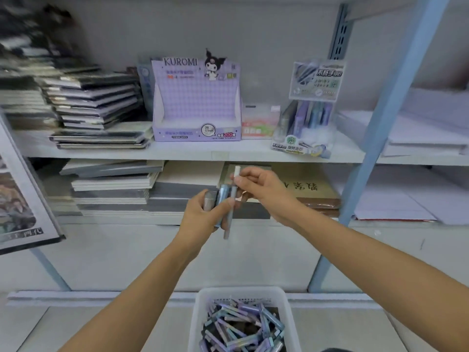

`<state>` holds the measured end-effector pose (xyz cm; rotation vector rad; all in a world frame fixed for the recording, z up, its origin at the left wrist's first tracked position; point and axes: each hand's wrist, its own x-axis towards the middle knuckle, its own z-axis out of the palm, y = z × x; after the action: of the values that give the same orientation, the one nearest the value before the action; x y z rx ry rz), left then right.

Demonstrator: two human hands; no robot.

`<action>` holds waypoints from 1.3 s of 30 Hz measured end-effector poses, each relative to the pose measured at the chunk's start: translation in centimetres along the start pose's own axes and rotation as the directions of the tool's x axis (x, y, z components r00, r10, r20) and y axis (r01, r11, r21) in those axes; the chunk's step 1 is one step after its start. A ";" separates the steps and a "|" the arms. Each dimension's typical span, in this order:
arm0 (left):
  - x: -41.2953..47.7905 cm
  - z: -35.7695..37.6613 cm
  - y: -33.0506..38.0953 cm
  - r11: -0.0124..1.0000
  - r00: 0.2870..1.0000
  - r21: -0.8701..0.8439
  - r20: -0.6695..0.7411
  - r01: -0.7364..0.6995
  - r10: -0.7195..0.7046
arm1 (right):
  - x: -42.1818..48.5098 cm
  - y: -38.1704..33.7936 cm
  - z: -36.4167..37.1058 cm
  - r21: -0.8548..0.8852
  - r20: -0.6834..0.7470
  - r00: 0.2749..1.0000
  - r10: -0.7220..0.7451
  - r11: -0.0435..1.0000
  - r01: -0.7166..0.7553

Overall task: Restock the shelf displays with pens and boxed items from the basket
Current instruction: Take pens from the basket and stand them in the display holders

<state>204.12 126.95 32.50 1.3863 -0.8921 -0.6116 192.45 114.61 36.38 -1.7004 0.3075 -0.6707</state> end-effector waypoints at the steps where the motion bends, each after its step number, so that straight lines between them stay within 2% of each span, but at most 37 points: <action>1: 0.4 0.0 1.3 1.000 1.000 -0.003 -0.016 -0.023 0.023 | 0.4 -1.4 -0.4 -0.009 -0.026 0.999 -0.048 0.999 0.048; 6: 3.1 -0.1 6.6 0.984 0.979 -0.056 -0.121 -0.170 0.162 | 3.3 -8.0 -2.9 -0.104 -0.199 0.947 -0.251 0.967 0.234; 10: 5.1 0.0 8.8 0.982 0.976 -0.050 -0.128 -0.182 0.174 | 6.5 -11.7 -5.1 -0.226 -0.298 0.893 -0.338 0.933 0.278; 15: 7.5 0.5 9.2 0.977 0.972 -0.058 -0.129 -0.204 0.196 | 8.3 -9.2 -6.0 -0.356 -0.392 0.838 -0.380 0.902 0.243; 19: 9.3 1.2 8.8 0.975 0.972 -0.060 -0.110 -0.213 0.206 | 8.8 -7.0 -7.4 -0.415 -0.381 0.798 -0.466 0.858 0.303; 25: 11.5 2.6 8.7 0.977 0.976 -0.060 -0.082 -0.205 0.200 | 10.0 -6.5 -10.2 -0.412 -0.350 0.828 -0.439 0.866 0.285; 31: 13.1 3.3 9.0 0.979 0.980 -0.068 -0.060 -0.194 0.190 | 11.3 -7.4 -13.2 -0.328 -0.392 0.855 -0.339 0.920 0.215; 34: 13.7 3.3 9.2 0.979 0.979 -0.058 -0.067 -0.197 0.193 | 12.4 -8.5 -12.8 -0.325 -0.335 0.878 -0.342 0.917 0.233; 36: 14.0 3.2 9.3 0.978 0.977 -0.055 -0.076 -0.203 0.199 | 13.0 -8.9 -11.8 -0.384 -0.263 0.922 -0.283 0.908 0.169; 39: 14.2 3.0 9.5 0.977 0.974 -0.044 -0.098 -0.207 0.202 | 13.3 -8.5 -10.6 -0.472 -0.178 0.978 -0.111 0.881 0.014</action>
<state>208.22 114.76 44.17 1.2457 -0.9230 -0.4073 195.53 100.94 49.18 -2.1145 0.5981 -0.8691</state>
